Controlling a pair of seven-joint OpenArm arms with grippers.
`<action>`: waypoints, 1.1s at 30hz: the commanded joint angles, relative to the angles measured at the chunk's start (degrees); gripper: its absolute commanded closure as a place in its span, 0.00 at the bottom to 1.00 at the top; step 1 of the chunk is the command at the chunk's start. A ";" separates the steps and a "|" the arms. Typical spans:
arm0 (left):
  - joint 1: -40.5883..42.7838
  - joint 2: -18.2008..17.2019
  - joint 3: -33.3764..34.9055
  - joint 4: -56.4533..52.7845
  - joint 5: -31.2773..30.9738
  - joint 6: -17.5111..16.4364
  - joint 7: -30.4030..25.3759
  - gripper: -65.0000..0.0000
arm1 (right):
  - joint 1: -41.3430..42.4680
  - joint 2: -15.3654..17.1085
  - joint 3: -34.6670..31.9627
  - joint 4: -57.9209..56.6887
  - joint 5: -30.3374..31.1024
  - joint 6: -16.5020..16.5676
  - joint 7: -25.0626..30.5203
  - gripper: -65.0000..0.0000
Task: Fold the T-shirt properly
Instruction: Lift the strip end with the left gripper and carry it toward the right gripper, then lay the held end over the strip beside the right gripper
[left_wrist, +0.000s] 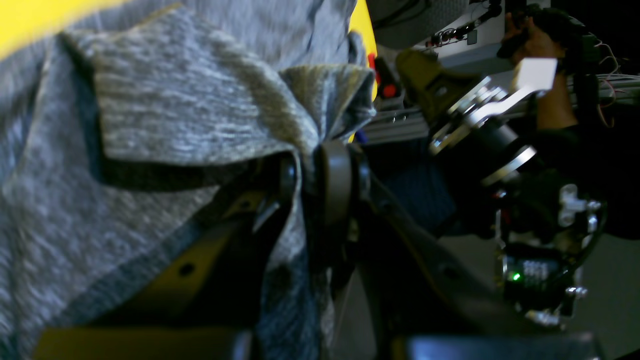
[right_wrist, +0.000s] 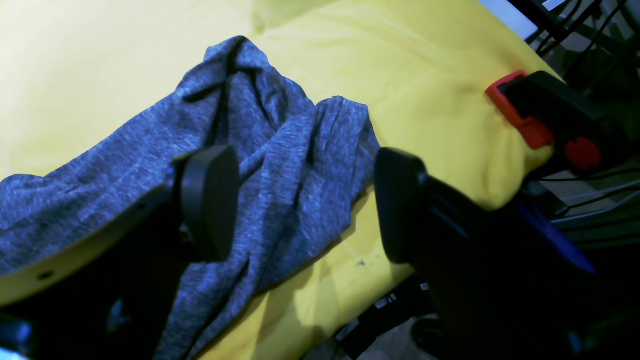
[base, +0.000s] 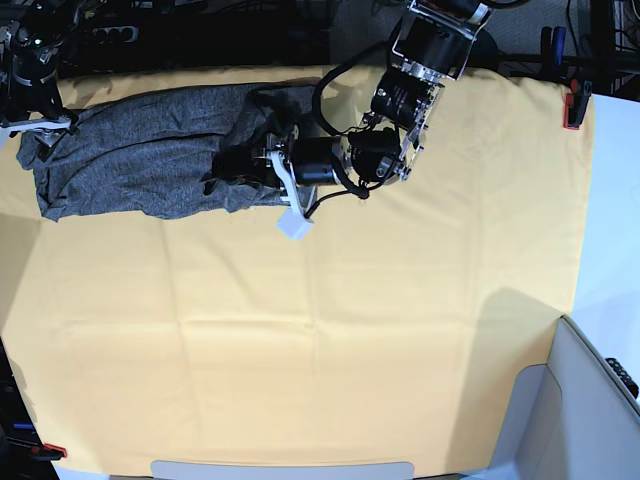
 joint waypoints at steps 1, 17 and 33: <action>-1.48 0.50 -0.09 0.99 -1.50 -0.45 -0.89 0.99 | 0.00 0.48 0.34 0.88 0.31 0.19 1.68 0.35; -1.83 1.82 3.43 0.81 -1.41 -0.45 -2.13 0.99 | 0.00 0.48 -0.09 0.52 0.49 0.19 1.68 0.35; -1.92 2.08 6.68 -1.21 -1.41 -0.53 -7.49 0.93 | 0.00 0.39 -0.09 0.52 0.49 0.19 1.68 0.35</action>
